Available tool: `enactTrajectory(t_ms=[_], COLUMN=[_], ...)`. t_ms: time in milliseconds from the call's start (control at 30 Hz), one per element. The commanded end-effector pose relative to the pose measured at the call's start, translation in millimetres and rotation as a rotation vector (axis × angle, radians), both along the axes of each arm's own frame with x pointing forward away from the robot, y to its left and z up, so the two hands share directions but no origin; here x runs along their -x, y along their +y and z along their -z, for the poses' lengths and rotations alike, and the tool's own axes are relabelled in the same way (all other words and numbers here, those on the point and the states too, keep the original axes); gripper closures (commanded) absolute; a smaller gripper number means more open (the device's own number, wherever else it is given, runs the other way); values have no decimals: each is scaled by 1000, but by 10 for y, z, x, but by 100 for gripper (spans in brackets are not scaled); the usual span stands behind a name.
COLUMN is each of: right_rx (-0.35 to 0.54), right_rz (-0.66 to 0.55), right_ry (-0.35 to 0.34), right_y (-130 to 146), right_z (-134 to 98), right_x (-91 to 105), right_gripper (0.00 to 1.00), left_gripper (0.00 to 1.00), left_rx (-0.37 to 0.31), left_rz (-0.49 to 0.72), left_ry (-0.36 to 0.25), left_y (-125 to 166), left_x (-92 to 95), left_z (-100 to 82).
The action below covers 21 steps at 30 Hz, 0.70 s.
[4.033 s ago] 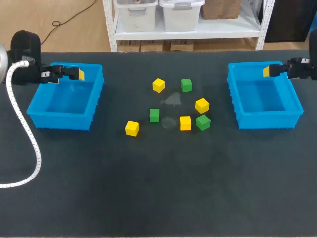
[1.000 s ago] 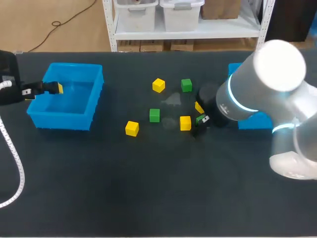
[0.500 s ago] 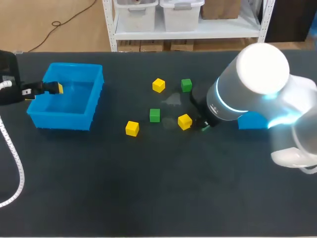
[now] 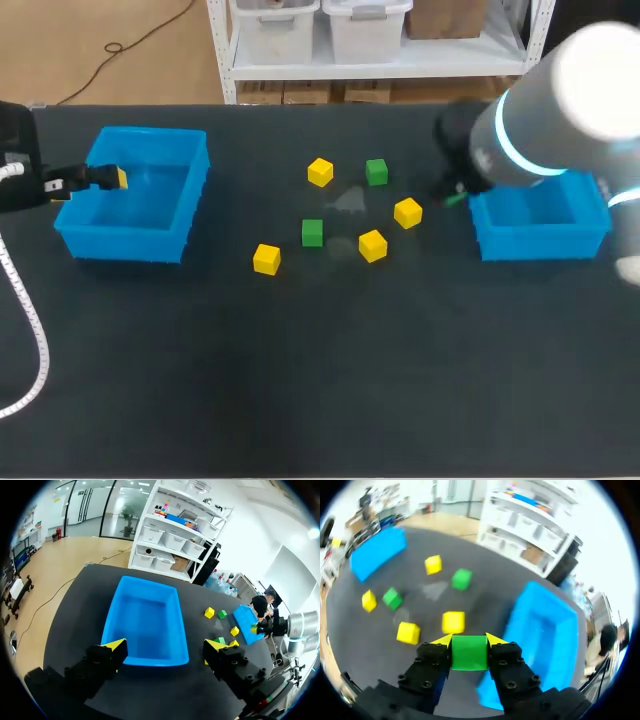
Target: Put the green cubes in the right bin and the yellow cubes in the left bin.
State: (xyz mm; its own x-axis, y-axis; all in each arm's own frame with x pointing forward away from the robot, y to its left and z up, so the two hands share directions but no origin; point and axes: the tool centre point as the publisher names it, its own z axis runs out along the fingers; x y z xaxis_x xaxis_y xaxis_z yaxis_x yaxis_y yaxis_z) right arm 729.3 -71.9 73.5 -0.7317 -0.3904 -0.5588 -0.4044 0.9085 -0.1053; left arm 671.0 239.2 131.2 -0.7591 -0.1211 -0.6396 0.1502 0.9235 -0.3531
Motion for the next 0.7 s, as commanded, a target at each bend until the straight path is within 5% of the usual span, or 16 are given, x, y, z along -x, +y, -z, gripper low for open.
enactTrajectory(t_ms=[33, 333, 367, 400, 467, 700], right_rx=[-25, 42, 51, 56, 58, 34], right_rz=[123, 317, 322, 330, 346, 332], right_ry=[-208, -151, -141, -131, -117, -145], right_y=[-369, -887, -908, -927, -958, -925], right_z=[-386, -86, -48, -13, 31, -64], right_x=[-1, -304, -305, -304, -299, -342], right_gripper=[100, 100, 95, 72, 0, 0], left_gripper=[0, 0, 0, 0, 0, 0], left_rx=[-10, -10, -10, -10, -10, -10], left_rz=[-8, -8, -8, -8, -8, -8], left_ry=[5, 5, 5, 5, 5, 5], left_y=[-27, -27, -27, -27, -27, -27], left_x=[-9, -9, -9, -9, -9, -9], left_z=[-7, -7, -7, -7, -7, -7])
